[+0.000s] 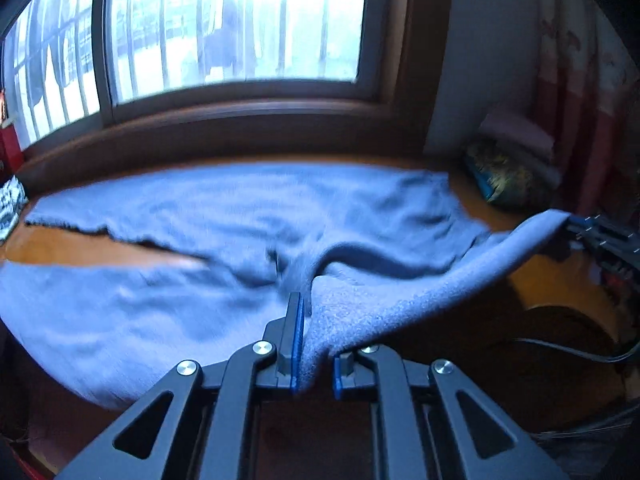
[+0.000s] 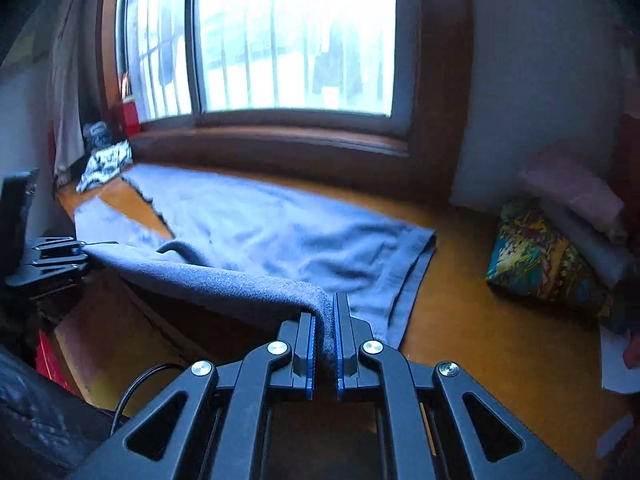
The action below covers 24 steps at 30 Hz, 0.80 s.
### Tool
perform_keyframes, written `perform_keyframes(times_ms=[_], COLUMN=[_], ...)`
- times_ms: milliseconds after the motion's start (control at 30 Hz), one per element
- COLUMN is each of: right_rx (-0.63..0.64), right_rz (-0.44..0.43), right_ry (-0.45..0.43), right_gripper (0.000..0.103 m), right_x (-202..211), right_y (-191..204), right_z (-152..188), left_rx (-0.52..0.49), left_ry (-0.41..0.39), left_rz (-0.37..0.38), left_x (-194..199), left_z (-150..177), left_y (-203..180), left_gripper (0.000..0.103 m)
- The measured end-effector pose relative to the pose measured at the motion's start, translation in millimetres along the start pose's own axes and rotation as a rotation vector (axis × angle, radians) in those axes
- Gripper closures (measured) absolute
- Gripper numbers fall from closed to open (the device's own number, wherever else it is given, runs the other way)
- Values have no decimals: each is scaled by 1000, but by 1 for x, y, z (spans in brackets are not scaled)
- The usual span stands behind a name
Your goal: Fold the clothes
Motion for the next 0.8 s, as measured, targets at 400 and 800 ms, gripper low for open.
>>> perform_keyframes(times_ms=[400, 800], right_rx=[76, -74], right_rz=[166, 231], right_ry=[12, 283], right_gripper=[95, 81], right_x=[-73, -226], right_y=[-22, -83], right_z=[-78, -66], left_rx=[-224, -242], left_ry=[-4, 282], left_rz=[4, 101], left_x=[-67, -256], left_z=[-128, -163], left_y=[26, 49], left_gripper=[93, 91])
Point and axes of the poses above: each gripper's, at about its wrist camera, not at the fingertips, and x roughly against the way its jaws point, y to its left, z to its underside, the point moved 4 cm from there along -x, roughly the way its jaws point, and after that the axes turned 3 degrees about -z, right-handed, at the moved point
